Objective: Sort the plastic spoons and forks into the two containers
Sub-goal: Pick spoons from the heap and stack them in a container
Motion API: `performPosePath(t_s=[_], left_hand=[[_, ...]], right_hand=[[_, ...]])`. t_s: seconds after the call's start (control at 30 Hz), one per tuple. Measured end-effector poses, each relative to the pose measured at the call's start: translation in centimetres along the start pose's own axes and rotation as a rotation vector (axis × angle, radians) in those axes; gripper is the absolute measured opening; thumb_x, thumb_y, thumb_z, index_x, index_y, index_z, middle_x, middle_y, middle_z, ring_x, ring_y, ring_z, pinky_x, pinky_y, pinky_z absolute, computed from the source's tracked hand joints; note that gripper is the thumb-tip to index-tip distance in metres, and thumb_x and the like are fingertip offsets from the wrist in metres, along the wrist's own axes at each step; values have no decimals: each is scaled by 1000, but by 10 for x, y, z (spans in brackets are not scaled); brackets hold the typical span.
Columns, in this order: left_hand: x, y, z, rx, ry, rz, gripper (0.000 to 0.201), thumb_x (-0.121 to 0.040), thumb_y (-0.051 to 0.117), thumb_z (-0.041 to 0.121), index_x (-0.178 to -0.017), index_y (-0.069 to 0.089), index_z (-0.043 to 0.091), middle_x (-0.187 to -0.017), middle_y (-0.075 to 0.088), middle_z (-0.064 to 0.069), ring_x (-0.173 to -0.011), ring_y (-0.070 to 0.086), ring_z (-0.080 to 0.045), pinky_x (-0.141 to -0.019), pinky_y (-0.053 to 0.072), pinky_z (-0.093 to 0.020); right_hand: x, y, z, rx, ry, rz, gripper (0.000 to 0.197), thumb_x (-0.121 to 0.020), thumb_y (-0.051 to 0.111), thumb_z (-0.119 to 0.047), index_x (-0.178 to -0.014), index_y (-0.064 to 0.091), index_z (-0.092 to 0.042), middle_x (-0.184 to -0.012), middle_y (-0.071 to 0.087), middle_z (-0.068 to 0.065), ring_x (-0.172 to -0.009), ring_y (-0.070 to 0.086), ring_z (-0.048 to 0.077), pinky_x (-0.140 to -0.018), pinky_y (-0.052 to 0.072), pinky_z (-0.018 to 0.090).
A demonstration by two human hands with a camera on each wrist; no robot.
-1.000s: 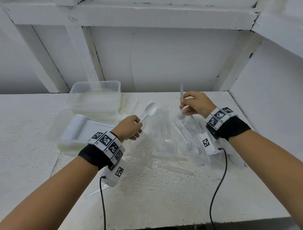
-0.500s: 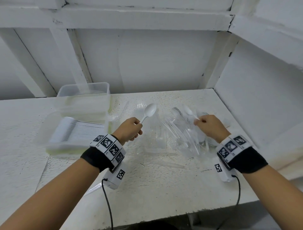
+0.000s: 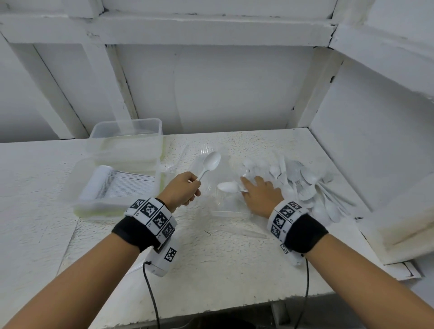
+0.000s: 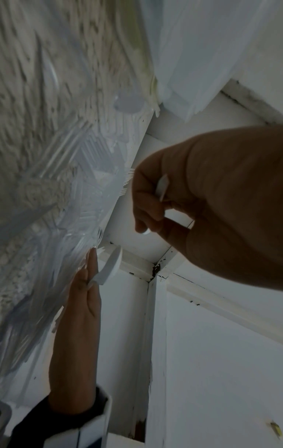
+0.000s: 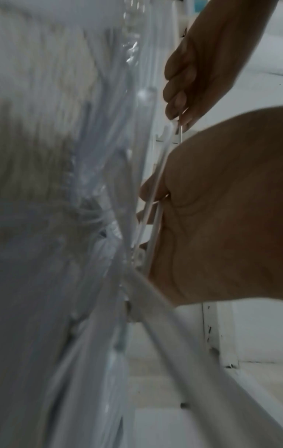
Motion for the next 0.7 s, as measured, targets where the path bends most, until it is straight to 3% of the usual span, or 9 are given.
performPosePath(t_s=[0.23,0.37,0.53,0.57,0.63,0.7], left_hand=[[0,-2,-7,3,-13,15,8,-94,44,13,-88,48,11,-71,59,-3,-52,42,-14,-39,29,-18],[-1,1,-6,11,-13,18,8,-95,43,12,-89,47,10,-71,57,-4,-51,41,-13,-32,27,-13],[-4,2,-7,31,-24,28,9,-95,43,12,-87,47,10,-73,58,-5,-54,42,-14,-44,32,-20],[-4,2,-7,36,-26,30,10,-95,43,12,-87,47,10,-73,58,-5,-54,42,-14,-45,32,-21],[-4,2,-8,41,-28,34,8,-95,44,11,-88,48,10,-72,57,-5,-53,42,-14,-45,32,-21],[-3,1,-8,40,-27,36,7,-95,44,12,-90,48,9,-72,57,-5,-53,42,-14,-43,31,-19]], right_hand=[[6,0,-25,-109,-51,-11,49,-99,21,-44,-147,16,-34,-155,18,3,-136,24,36,-109,20,55],[7,-5,-37,-211,-167,-7,48,-99,24,-43,-146,21,-34,-148,33,-3,-132,33,31,-106,25,59],[16,-31,-41,-446,-242,-39,49,-102,18,-39,-146,29,-20,-145,42,7,-131,42,26,-108,31,38],[14,-38,-36,-448,-214,-4,49,-103,18,-37,-141,38,-15,-139,49,10,-123,48,26,-103,36,36],[4,-51,-21,-452,-115,92,42,-103,23,-30,-111,56,-5,-105,63,13,-85,58,19,-76,46,30],[-15,-60,1,-436,1,175,32,-101,30,-23,-80,50,-9,-75,53,3,-67,49,15,-55,36,22]])
Point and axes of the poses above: each hand's wrist, its own x-axis away from the middle knuckle, its own y-axis out of the palm, z = x × y, the point moved 3 cm from there along -x, towards the middle knuckle
